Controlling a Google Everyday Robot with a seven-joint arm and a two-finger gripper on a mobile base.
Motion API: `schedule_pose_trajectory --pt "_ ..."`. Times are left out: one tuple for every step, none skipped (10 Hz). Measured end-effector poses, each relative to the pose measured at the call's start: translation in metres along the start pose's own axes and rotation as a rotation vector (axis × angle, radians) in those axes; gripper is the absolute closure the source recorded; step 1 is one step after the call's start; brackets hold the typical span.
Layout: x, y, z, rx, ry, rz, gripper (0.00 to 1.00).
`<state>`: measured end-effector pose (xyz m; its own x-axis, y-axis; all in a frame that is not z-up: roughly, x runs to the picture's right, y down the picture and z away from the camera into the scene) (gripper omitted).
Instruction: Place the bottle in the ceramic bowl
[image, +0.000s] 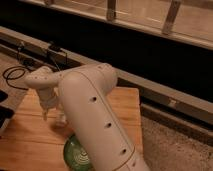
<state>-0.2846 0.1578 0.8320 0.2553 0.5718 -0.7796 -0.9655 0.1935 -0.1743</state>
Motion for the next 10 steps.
schedule_pose_trajectory --pt "-0.006 -0.009 0.004 -0.001 -0.008 0.016 0.35" --pt "-0.012 -0.022 0.008 0.000 -0.012 0.035 0.35" --pt "-0.014 -0.036 0.011 0.004 -0.017 0.056 0.35" --pt "-0.015 -0.047 0.014 0.004 -0.024 0.078 0.35" --pt "-0.015 -0.050 0.013 0.002 -0.030 0.090 0.35" --pt "-0.015 -0.054 0.013 0.001 -0.036 0.100 0.35" --pt "-0.015 -0.056 0.014 0.003 -0.035 0.102 0.35" --pt "-0.015 -0.057 0.017 0.006 -0.034 0.101 0.39" --pt "-0.014 -0.057 0.018 0.005 -0.036 0.095 0.46" --pt "-0.014 -0.057 0.018 -0.005 -0.044 0.079 0.57"
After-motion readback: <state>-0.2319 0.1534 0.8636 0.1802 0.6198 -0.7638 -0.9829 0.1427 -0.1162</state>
